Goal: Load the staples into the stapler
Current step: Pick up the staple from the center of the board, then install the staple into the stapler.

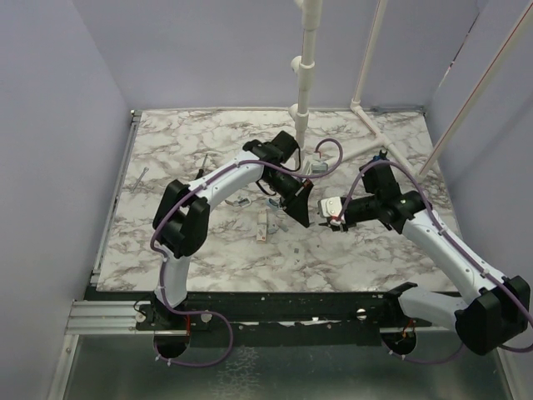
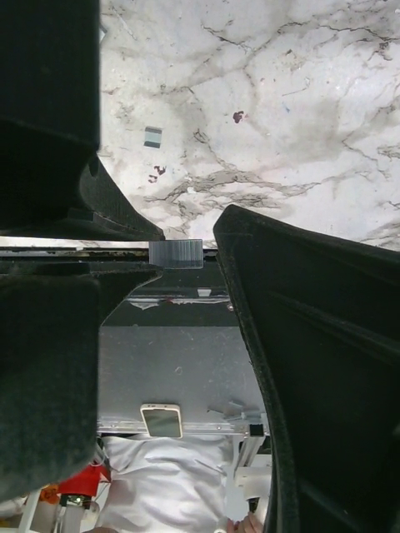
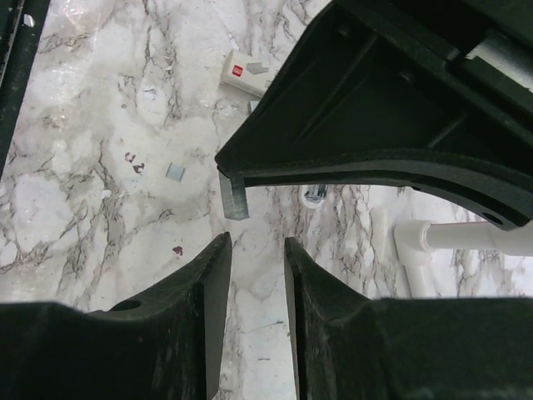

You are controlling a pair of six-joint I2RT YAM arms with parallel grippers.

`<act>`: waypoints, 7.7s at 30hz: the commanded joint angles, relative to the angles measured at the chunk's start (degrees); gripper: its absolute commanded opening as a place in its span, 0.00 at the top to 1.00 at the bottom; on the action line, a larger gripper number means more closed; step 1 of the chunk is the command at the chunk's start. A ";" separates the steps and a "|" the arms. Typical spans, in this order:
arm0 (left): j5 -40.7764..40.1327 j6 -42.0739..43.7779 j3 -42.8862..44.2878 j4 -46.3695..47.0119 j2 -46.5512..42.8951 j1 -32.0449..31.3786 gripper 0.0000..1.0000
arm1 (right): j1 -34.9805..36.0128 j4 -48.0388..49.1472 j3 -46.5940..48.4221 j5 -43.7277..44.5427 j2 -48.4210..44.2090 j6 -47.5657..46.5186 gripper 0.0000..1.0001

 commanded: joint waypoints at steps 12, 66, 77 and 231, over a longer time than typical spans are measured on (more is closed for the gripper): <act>3.20 1.07 2.80 -1.94 2.26 -0.05 1.00 | 3.22 3.22 -3.62 2.20 -2.53 1.63 0.64; 1.94 0.64 4.10 -1.95 4.59 -0.07 0.80 | 7.01 2.06 -4.43 7.78 -1.29 -1.55 0.88; -0.47 2.55 4.63 -1.45 3.70 0.83 0.60 | 6.99 4.38 -6.43 6.71 -3.32 3.29 0.91; -38.54 30.31 -14.98 24.52 -2.52 1.18 1.00 | -17.62 8.06 3.23 -19.14 22.66 39.29 0.68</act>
